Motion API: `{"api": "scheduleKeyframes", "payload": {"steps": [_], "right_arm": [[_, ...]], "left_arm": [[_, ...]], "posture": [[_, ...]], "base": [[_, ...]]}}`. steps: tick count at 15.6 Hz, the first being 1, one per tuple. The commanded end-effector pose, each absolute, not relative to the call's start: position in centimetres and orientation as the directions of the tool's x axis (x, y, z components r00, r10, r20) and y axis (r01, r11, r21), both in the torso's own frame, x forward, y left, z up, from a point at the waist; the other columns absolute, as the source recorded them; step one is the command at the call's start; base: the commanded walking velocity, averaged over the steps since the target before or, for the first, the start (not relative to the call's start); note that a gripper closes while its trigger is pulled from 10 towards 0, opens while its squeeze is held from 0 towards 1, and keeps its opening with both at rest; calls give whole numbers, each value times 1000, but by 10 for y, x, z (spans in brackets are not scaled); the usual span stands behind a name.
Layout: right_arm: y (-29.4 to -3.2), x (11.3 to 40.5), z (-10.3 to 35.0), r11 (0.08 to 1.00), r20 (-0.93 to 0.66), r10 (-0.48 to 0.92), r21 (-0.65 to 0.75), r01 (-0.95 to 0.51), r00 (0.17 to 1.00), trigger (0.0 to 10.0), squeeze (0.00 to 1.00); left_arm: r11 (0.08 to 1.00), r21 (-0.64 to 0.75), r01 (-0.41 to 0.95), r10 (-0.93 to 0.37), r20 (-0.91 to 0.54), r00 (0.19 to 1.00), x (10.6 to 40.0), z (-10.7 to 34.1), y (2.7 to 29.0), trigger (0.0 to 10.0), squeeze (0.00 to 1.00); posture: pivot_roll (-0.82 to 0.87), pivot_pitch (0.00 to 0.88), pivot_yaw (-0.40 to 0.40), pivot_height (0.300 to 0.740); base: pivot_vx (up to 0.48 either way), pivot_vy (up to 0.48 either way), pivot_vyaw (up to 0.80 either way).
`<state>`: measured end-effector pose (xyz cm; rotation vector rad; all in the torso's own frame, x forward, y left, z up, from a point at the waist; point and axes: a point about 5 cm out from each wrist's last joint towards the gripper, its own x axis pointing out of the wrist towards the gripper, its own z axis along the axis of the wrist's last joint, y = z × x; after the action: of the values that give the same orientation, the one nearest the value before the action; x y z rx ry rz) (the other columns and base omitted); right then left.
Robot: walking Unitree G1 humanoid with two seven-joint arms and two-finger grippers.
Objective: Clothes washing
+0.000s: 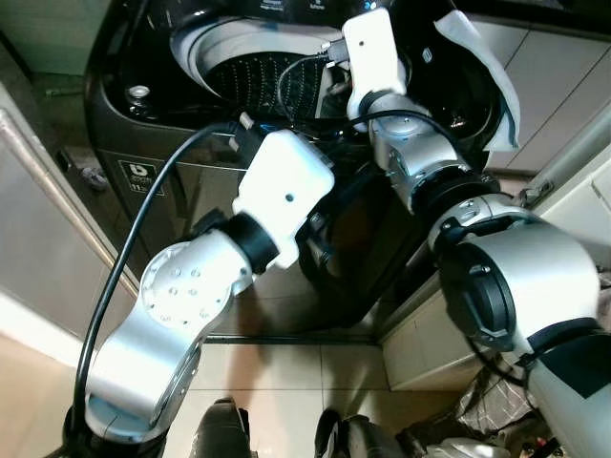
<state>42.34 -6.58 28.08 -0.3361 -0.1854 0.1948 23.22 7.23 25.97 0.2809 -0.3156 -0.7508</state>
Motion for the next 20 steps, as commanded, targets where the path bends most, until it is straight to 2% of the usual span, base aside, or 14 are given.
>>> {"api": "scheduleKeyframes", "payload": {"steps": [1, 6, 7, 8, 10, 11, 12, 13, 14, 15, 17, 20], "right_arm": [[-70, 423, 298, 895, 247, 190, -441, -64, 950, 10000, 1000], [-65, 421, 299, 828, 284, 221, -561, -25, 933, 10000, 1000], [-64, 421, 299, 813, 294, 227, -583, -14, 928, 10000, 969], [-63, 420, 299, 807, 301, 228, -591, -6, 926, 10000, 0], [-61, 419, 305, 822, 339, 228, -569, 5, 913, 10000, 0], [-63, 420, 304, 890, 305, 222, -451, -65, 926, 10000, 0], [-73, 424, 304, 982, 246, 174, -121, -148, 953, 10000, 0], [-81, 427, 302, 967, 196, 146, 180, -182, 970, 10000, 0], [-87, 428, 300, 892, 159, 136, 411, -191, 978, 10000, 0], [-92, 429, 301, 843, 151, 120, 506, -182, 981, 10000, 0], [-95, 429, 307, 851, 185, 123, 486, -200, 975, 10000, 0], [-93, 427, 315, 904, 280, 168, 339, -261, 945, 10000, 0]], "left_arm": [[682, 351, 642, -722, 185, 666, 226, 260, 71, 10000, 0], [709, 319, 629, -696, 174, 696, 227, 254, 75, 10000, 0], [714, 316, 625, -691, 174, 701, 228, 253, 77, 10000, 0], [715, 315, 623, -689, 173, 704, 228, 253, 77, 10000, 0], [722, 312, 618, -682, 169, 712, 230, 250, 77, 10000, 0], [724, 309, 616, -679, 170, 714, 231, 249, 77, 10000, 0], [729, 306, 613, -675, 173, 717, 232, 249, 78, 10000, 0], [734, 301, 609, -671, 176, 721, 234, 248, 79, 10000, 0], [738, 296, 607, -667, 179, 723, 235, 248, 79, 10000, 0], [740, 294, 604, -664, 183, 725, 238, 247, 78, 10000, 0], [740, 301, 601, -663, 181, 726, 242, 245, 77, 10000, 0], [763, 284, 581, -639, 192, 745, 244, 242, 80, 10000, 0]], "posture": [[371, 196, -108, 740], [349, 175, -92, 740], [348, 174, -88, 740], [348, 174, -88, 740], [343, 159, -87, 740], [340, 154, -88, 740], [329, 145, -86, 740], [315, 136, -85, 740], [309, 134, -85, 740], [301, 126, -87, 740], [285, 114, -92, 740], [263, 97, -103, 740]], "base": [[0, 0, 0], [0, 0, 0], [0, 0, 0], [0, 0, 0], [0, 0, 0], [0, 0, 0], [0, 0, 0], [0, 0, 0], [0, 0, 0], [0, 0, 0], [0, 0, 0], [0, 0, 0]]}}
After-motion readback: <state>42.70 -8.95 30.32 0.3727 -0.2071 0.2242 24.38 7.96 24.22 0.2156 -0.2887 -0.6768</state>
